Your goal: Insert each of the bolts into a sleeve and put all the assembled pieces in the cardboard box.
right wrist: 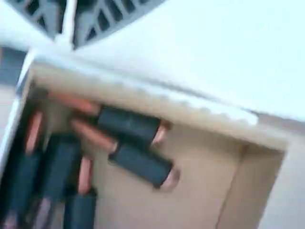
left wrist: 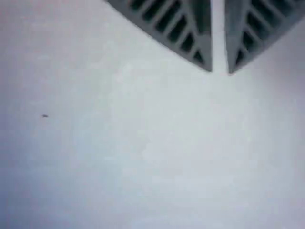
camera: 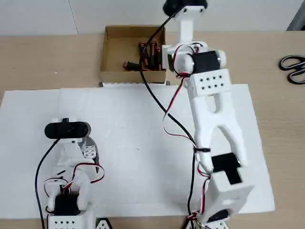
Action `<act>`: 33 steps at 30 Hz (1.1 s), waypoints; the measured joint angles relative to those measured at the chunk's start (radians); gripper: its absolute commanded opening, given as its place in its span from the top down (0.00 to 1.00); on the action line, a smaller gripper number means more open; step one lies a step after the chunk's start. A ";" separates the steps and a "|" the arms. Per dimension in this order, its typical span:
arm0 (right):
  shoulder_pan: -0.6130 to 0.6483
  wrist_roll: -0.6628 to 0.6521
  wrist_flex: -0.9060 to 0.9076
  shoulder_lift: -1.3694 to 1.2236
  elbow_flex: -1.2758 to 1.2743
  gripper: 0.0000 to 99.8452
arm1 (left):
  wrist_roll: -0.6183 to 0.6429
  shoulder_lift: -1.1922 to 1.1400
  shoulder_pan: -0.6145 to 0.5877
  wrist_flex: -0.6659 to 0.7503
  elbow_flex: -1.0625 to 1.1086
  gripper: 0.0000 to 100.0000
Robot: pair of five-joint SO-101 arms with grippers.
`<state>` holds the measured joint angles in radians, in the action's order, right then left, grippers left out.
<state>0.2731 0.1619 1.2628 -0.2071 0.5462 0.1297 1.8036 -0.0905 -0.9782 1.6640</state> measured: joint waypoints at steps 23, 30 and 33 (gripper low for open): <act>-0.189 0.011 0.402 0.651 -0.126 1.00 | 0.000 0.000 0.000 0.000 0.000 0.99; -0.258 0.011 0.281 0.965 -0.577 1.00 | 0.000 0.000 0.000 0.000 0.000 0.99; -0.256 0.011 0.155 1.128 -0.842 1.00 | 0.000 0.000 0.000 0.000 0.000 0.99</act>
<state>0.0169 0.1726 1.4177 0.9206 -0.2961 0.1297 1.8036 -0.0905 -0.9782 1.6640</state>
